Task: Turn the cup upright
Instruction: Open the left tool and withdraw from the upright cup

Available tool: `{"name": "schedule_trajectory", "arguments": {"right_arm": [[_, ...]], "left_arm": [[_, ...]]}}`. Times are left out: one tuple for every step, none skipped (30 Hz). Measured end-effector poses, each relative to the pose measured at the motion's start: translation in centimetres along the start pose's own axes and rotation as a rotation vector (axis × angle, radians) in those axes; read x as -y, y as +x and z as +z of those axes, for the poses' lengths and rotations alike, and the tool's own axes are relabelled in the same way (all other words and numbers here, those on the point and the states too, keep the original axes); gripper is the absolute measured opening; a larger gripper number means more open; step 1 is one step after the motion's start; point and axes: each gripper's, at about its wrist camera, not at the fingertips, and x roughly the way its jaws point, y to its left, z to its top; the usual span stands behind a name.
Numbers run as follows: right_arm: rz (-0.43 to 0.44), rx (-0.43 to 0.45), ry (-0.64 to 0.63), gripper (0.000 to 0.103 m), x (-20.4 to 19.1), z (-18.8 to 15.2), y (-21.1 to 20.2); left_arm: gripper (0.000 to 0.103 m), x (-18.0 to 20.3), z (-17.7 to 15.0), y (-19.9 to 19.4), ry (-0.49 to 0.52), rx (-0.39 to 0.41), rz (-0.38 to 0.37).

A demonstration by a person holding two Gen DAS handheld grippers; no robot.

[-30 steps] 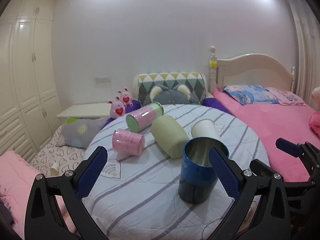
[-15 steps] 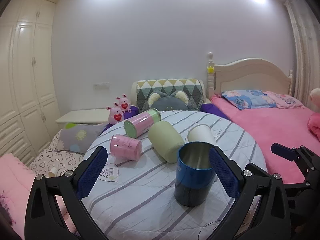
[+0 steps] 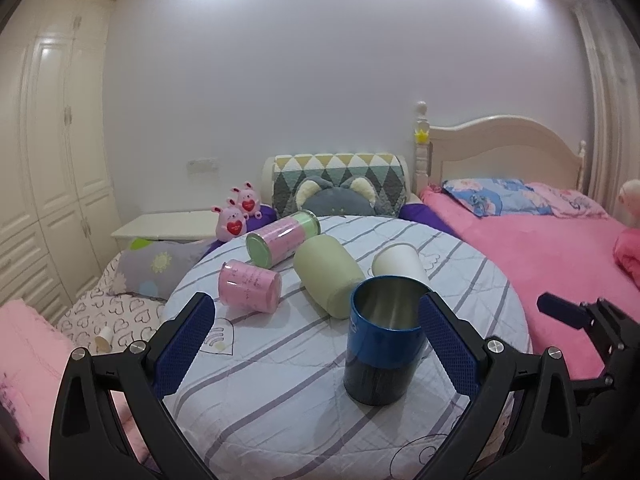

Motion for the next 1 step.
{"name": "schedule_trajectory", "arguments": {"right_arm": [[-0.001,-0.001,-0.002,0.081,-0.03,-0.04,-0.02]], "left_arm": [[0.103,-0.08,-0.02,0.0,-0.005,-0.001,0.001]]}}
